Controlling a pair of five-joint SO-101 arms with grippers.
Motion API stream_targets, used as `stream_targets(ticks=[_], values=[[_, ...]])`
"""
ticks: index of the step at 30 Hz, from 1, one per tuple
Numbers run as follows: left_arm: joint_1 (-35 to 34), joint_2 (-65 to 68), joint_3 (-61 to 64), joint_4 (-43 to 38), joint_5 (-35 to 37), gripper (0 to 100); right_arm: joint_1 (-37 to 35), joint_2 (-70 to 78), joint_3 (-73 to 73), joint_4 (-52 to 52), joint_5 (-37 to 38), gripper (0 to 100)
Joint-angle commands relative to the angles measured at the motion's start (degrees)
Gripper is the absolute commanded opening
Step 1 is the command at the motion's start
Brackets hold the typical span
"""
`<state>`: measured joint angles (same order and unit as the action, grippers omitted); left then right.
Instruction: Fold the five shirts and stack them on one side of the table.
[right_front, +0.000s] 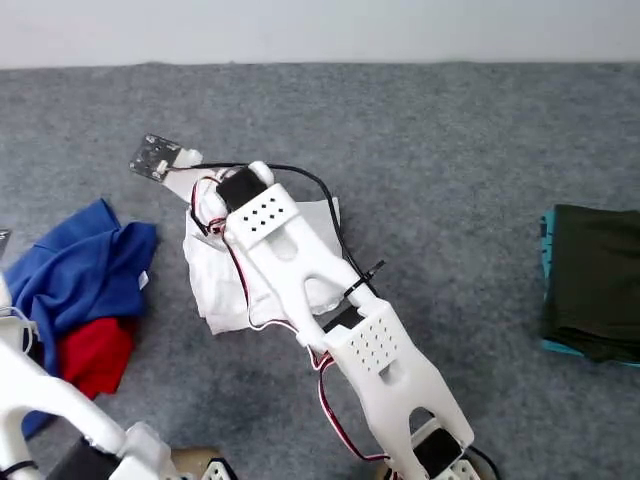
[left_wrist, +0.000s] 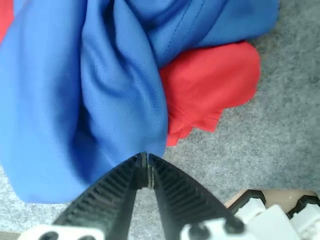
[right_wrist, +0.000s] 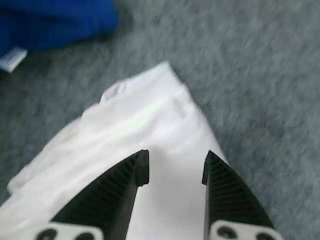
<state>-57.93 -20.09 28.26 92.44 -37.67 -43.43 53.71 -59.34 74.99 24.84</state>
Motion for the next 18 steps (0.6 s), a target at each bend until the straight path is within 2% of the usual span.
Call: stream_targets(ticks=[1,13,15,18], values=[[0.3,-1.9,-0.2,0.7,-0.2,2,-0.6,0.7,-2.9,-6.3,-0.5,18.1],[0.3,-1.7,-0.2,0.7,-0.2,2,0.3,7.8,-2.9,-6.8,-0.4,17.8],[0.3,-1.6,-0.2,0.7,-0.2,2,0.3,8.0,-2.9,-6.8,-0.2,14.3],[0.3,-1.6,-0.2,0.7,-0.2,2,0.4,7.6,-3.1,-6.9,-0.1,3.6]])
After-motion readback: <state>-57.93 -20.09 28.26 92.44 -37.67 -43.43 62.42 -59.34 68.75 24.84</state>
